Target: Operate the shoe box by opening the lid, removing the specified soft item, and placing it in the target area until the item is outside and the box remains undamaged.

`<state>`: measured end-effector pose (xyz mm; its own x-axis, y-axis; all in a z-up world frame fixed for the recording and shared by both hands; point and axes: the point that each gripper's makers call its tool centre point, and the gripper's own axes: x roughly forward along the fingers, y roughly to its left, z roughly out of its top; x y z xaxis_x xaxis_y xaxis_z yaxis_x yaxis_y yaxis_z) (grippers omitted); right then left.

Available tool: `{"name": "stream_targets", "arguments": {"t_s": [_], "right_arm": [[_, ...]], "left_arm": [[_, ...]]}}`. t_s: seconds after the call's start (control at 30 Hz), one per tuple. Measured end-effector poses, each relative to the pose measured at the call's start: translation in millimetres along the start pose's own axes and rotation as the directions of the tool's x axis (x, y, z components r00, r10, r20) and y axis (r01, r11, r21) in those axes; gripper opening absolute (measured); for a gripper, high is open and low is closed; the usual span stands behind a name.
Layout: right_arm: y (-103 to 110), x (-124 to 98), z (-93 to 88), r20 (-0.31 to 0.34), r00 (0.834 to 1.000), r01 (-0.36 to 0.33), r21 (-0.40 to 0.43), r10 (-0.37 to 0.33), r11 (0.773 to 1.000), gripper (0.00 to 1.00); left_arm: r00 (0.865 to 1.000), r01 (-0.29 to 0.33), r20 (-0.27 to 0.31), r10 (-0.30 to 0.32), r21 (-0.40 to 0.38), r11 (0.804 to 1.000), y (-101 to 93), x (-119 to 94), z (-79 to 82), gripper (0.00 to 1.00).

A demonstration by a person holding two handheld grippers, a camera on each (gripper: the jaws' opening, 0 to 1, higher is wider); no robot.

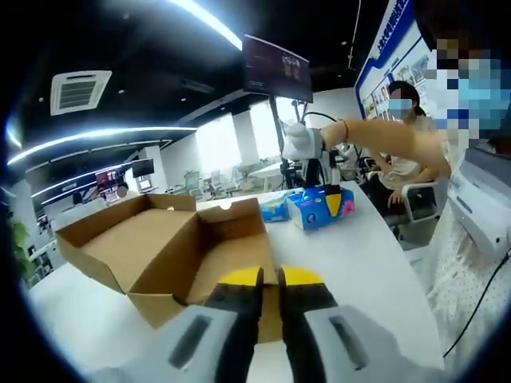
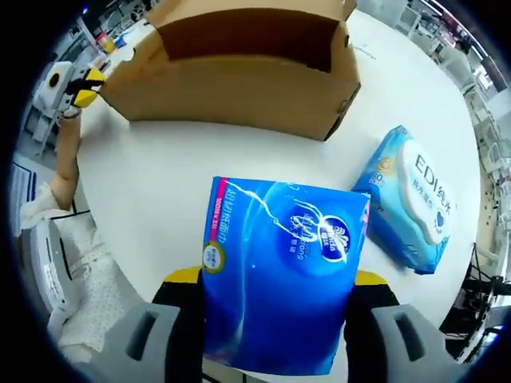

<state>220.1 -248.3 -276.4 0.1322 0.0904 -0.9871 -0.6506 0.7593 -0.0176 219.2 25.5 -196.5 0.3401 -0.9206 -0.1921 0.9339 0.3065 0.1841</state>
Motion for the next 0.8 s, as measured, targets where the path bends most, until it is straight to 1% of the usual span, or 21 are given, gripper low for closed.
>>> {"name": "stream_targets", "arguments": {"t_s": [0.07, 0.2, 0.33, 0.4, 0.57, 0.67, 0.8], "right_arm": [[-0.8, 2.0, -1.0, -0.002, 1.0, 0.001, -0.014, -0.001, 1.0, 0.7], [-4.9, 8.8, -5.8, -0.021, 1.0, 0.001, -0.088, -0.003, 0.996, 0.7], [-8.4, 8.1, -5.5, -0.006, 1.0, -0.019, -0.097, 0.019, 0.995, 0.7], [-9.1, 8.8, -6.4, 0.006, 0.999, -0.049, -0.084, 0.049, 0.995, 0.7], [-12.8, 8.5, -7.6, 0.006, 0.998, -0.057, -0.096, 0.058, 0.994, 0.71], [-19.3, 7.7, -6.0, 0.0, 0.998, -0.066, -0.138, 0.067, 0.988, 0.71], [-23.1, 7.6, -5.5, -0.005, 0.997, -0.076, -0.219, 0.077, 0.973, 0.71]], "left_arm": [[1.0, 0.001, 0.002, -0.001, -0.002, 1.0, 0.1, 0.1, 0.1, 0.08], [1.0, 0.001, 0.003, -0.001, -0.003, 1.0, 1.3, -0.6, 0.5, 0.08], [1.0, 0.001, 0.003, -0.001, -0.003, 1.0, 1.4, -0.7, 0.8, 0.08], [1.0, 0.001, 0.003, -0.001, -0.005, 1.0, 1.3, -0.6, 0.9, 0.08], [1.0, 0.002, 0.005, -0.002, -0.007, 1.0, 0.8, -0.3, 0.8, 0.08], [1.0, 0.003, 0.007, -0.003, -0.01, 1.0, 1.5, -0.8, 1.0, 0.08], [1.0, 0.004, 0.007, -0.004, -0.009, 1.0, 1.5, -0.8, 0.9, 0.08]]}}
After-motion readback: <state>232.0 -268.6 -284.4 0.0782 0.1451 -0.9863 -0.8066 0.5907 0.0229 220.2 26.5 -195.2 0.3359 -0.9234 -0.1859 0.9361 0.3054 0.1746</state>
